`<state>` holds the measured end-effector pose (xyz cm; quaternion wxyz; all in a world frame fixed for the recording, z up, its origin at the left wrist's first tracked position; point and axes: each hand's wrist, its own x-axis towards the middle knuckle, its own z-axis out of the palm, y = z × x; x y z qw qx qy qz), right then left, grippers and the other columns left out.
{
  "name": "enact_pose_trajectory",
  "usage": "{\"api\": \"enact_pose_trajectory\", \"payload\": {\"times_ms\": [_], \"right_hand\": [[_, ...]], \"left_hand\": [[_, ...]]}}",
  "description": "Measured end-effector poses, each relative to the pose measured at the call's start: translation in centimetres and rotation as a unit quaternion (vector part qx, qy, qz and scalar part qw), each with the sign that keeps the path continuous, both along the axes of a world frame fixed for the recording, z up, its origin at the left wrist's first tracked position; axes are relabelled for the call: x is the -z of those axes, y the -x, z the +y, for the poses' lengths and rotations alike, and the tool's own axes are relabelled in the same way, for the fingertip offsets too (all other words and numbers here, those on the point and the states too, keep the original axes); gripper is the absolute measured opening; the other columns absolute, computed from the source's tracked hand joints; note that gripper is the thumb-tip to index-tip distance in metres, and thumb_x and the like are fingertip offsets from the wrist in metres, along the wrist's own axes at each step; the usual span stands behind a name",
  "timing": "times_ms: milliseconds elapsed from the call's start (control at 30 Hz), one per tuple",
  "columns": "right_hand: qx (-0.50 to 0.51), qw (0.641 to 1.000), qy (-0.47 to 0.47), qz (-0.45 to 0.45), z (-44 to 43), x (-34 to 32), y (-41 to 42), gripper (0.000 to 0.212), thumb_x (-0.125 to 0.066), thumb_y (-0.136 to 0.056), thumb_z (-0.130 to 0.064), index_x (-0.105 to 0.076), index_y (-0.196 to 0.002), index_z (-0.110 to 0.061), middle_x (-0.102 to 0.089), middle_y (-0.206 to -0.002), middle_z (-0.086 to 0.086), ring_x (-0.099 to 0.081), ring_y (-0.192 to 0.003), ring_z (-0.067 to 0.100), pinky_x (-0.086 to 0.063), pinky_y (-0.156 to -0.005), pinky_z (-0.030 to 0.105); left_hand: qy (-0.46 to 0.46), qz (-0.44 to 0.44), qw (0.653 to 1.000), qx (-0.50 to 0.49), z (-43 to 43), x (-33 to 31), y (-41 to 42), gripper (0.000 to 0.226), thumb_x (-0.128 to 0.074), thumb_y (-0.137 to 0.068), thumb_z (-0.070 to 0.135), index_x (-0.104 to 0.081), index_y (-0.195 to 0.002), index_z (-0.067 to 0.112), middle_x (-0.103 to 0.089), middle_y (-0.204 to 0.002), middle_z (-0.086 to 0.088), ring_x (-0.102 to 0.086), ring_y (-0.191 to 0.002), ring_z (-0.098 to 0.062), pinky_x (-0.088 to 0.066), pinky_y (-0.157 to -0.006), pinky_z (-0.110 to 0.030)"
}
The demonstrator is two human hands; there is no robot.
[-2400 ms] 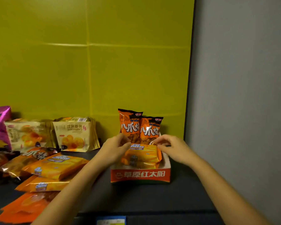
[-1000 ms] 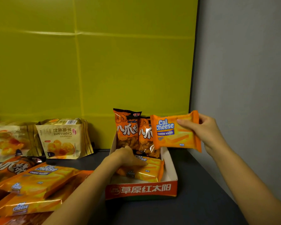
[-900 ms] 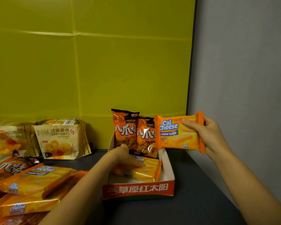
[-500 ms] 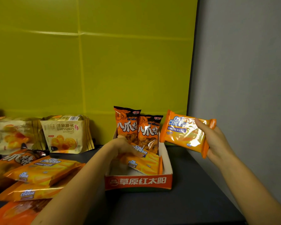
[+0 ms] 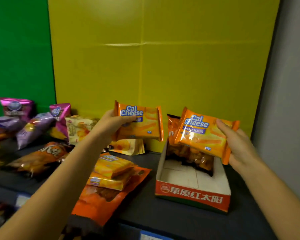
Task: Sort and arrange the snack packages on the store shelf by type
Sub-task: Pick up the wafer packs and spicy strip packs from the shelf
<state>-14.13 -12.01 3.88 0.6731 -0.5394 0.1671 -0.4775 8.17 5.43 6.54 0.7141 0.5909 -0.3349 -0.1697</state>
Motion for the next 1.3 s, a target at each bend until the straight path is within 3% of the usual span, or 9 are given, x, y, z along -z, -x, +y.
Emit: {"api": "enact_pose_trajectory", "payload": {"times_ms": [100,267,400,633,800,1067,1167,1233,1300], "right_hand": [[-0.036,0.999,0.008,-0.004,2.2,-0.4,-4.3,0.020,-0.059,-0.087,-0.023,-0.059,-0.106,-0.015,-0.073,-0.062,-0.007,-0.070,-0.055,0.008,-0.055,-0.045,0.026],[-0.101,0.994,0.024,0.028,7.2,-0.2,-12.0,0.012,-0.056,-0.090,-0.020,-0.063,-0.098,-0.013,-0.073,-0.061,-0.006,-0.070,-0.056,0.008,-0.058,-0.054,0.031],[-0.143,0.988,0.011,0.049,12.2,0.3,-18.1,0.011,-0.058,-0.089,-0.022,-0.060,-0.094,-0.012,-0.070,-0.053,-0.004,-0.067,-0.048,0.009,-0.056,-0.047,0.029],[-0.210,0.976,-0.003,0.059,22.6,1.5,-29.6,0.043,-0.063,-0.086,-0.025,-0.055,-0.122,-0.002,-0.072,-0.058,-0.003,-0.069,-0.051,0.013,-0.057,-0.046,0.032],[-0.241,0.969,-0.021,0.055,30.1,2.3,-37.8,0.037,-0.062,-0.087,-0.022,-0.057,-0.119,-0.006,-0.072,-0.056,-0.005,-0.068,-0.048,0.010,-0.054,-0.043,0.027],[-0.271,0.960,-0.016,0.073,39.7,1.5,-50.0,0.046,-0.063,-0.086,-0.024,-0.049,-0.126,-0.005,-0.067,-0.101,0.014,-0.067,-0.046,0.009,-0.055,-0.044,0.027],[-0.266,0.961,0.000,0.075,42.3,1.2,-54.6,0.044,-0.063,-0.086,-0.025,-0.051,-0.122,-0.003,-0.065,-0.100,0.015,-0.066,-0.047,0.010,-0.053,-0.042,0.022],[-0.264,0.961,0.012,0.080,43.7,1.1,-57.8,0.035,-0.061,-0.088,-0.025,-0.051,-0.115,-0.005,-0.063,-0.098,0.013,-0.065,-0.061,0.016,-0.052,-0.044,0.018],[-0.260,0.962,0.021,0.082,44.8,1.1,-61.4,0.037,-0.062,-0.087,-0.026,-0.050,-0.114,-0.004,-0.063,-0.110,0.016,-0.065,-0.083,0.026,-0.057,-0.063,0.029]], "left_hand": [[0.011,0.009,0.999,-0.052,5.6,0.8,-2.8,0.011,-0.066,-0.081,0.004,-0.062,-0.088,0.012,-0.071,-0.053,0.005,-0.066,-0.044,-0.005,-0.052,-0.040,-0.020],[0.023,0.039,0.988,-0.149,15.4,3.3,-8.0,0.012,-0.063,-0.083,0.003,-0.062,-0.088,0.014,-0.072,-0.057,0.004,-0.066,-0.046,-0.005,-0.052,-0.039,-0.021],[0.008,0.061,0.977,-0.206,23.0,4.4,-12.1,0.011,-0.061,-0.085,0.004,-0.061,-0.084,0.014,-0.072,-0.061,0.001,-0.066,-0.044,-0.007,-0.053,-0.037,-0.025],[0.006,0.073,0.963,-0.261,35.8,5.7,-19.0,0.011,-0.058,-0.086,0.001,-0.059,-0.088,0.012,-0.069,-0.049,0.004,-0.063,-0.038,-0.008,-0.048,-0.032,-0.021],[-0.010,0.091,0.949,-0.302,44.8,6.5,-24.3,0.011,-0.064,-0.082,0.007,-0.063,-0.091,0.013,-0.072,-0.058,0.002,-0.067,-0.045,-0.012,-0.055,-0.040,-0.029],[0.014,0.104,0.928,-0.359,54.3,6.8,-31.4,0.010,-0.065,-0.081,0.007,-0.062,-0.088,0.014,-0.072,-0.054,0.002,-0.067,-0.044,-0.014,-0.055,-0.040,-0.030],[0.019,0.105,0.922,-0.373,56.3,7.0,-34.3,0.010,-0.065,-0.081,0.007,-0.061,-0.087,0.014,-0.073,-0.058,0.000,-0.068,-0.045,-0.013,-0.056,-0.041,-0.031],[0.009,0.096,0.922,-0.376,57.1,7.0,-36.5,0.009,-0.064,-0.083,0.007,-0.059,-0.084,0.014,-0.071,-0.071,-0.006,-0.066,-0.042,-0.011,-0.055,-0.039,-0.027],[0.002,0.083,0.923,-0.375,57.7,6.9,-39.1,0.010,-0.063,-0.084,0.007,-0.057,-0.083,0.015,-0.065,-0.081,-0.007,-0.065,-0.040,-0.009,-0.052,-0.036,-0.024]]}}
